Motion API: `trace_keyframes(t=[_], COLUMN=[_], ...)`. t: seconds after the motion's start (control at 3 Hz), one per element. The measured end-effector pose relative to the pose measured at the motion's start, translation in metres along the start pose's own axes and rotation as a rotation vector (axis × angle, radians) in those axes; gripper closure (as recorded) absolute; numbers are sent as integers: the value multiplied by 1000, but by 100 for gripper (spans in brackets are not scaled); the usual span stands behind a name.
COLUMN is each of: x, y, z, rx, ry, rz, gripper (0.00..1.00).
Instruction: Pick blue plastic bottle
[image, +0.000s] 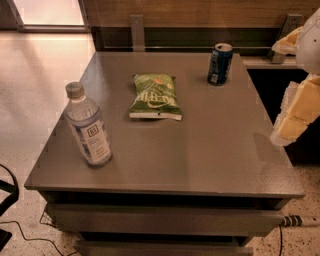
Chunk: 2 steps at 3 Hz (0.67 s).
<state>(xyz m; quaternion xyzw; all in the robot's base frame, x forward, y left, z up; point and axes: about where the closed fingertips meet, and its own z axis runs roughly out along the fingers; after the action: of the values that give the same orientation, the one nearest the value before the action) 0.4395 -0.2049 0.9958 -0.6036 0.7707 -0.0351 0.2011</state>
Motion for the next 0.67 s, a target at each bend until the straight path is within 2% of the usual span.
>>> trace_keyframes(t=[0.33, 0.67], x=[-17, -42], y=[4, 20], z=[3, 25], rx=[-35, -85], ry=[-142, -359], rz=[13, 53], gripper=[0, 0])
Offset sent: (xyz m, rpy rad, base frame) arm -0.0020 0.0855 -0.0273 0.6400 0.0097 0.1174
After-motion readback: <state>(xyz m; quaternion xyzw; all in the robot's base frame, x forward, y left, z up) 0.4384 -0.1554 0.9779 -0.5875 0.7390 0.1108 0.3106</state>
